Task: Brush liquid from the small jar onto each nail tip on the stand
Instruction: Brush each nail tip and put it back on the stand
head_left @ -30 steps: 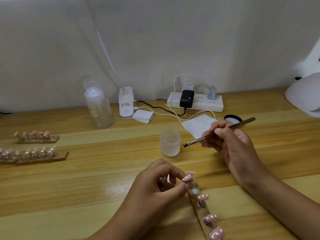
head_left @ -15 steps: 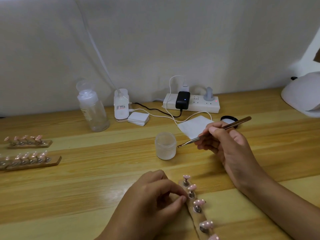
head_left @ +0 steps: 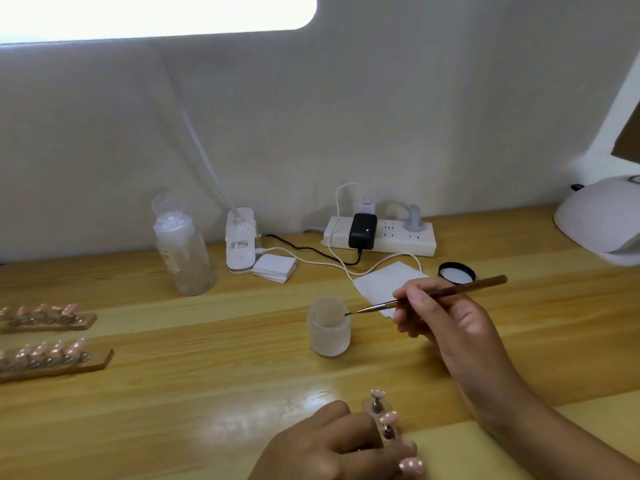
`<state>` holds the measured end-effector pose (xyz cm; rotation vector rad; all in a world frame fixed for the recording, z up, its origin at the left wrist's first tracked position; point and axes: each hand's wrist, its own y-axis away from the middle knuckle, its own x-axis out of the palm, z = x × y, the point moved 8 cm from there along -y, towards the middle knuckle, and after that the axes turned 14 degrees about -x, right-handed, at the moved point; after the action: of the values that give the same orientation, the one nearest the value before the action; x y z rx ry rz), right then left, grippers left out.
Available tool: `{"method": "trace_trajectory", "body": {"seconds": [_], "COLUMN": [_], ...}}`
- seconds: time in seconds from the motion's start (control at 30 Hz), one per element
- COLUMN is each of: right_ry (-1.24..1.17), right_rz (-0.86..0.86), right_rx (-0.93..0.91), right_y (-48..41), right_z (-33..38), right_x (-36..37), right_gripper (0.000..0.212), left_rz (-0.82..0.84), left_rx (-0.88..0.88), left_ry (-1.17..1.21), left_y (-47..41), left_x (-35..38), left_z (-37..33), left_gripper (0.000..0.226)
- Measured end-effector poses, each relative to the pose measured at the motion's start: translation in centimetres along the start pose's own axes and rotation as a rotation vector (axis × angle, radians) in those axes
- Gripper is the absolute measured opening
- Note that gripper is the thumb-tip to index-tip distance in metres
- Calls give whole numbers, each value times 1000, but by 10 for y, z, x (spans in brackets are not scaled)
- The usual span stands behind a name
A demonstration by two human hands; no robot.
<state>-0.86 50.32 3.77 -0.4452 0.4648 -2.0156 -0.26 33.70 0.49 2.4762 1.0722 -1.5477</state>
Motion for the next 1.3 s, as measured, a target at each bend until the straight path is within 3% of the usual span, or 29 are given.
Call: {"method": "trace_trajectory", "body": {"seconds": [0.07, 0.13, 0.17, 0.27, 0.43, 0.6, 0.8, 0.93, 1.1, 1.3], "right_ry": [-2, -14, -18, -2, 34, 86, 131, 236, 367, 409], "right_rz": [1, -5, -9, -19, -76, -98, -70, 58, 219, 296], "right_rx": [-14, -25, -26, -26, -69, -147, -227, -323, -444, -415], "right_y": [0, 0, 0, 0, 0, 1, 7, 10, 15, 16], "right_z": [1, 0, 0, -1, 1, 6, 18, 30, 36, 27], "right_x": [0, -1, -1, -4, -7, -9, -4, 10, 24, 31], "right_gripper": [24, 18, 18, 28, 24, 17, 14, 8, 15, 16], "left_rz": [-103, -185, -243, -184, -263, -291, -140, -43, -48, -11], "left_rx": [95, 116, 63, -210, -527, -701, -685, -667, -627, -540], "left_ry": [-32, 103, 214, 641, 1110, 1313, 1410, 1459, 1347, 1212], "left_y": [-4, -2, -3, -14, -18, -15, -20, -23, -21, -22], "left_x": [-17, -29, -42, -52, -47, -40, -32, -29, -29, -30], "left_z": [-19, -23, -14, 13, 55, 75, 67, 61, 56, 49], "left_gripper": [10, 12, 14, 14, 7, 20, 19, 19, 12, 9]}}
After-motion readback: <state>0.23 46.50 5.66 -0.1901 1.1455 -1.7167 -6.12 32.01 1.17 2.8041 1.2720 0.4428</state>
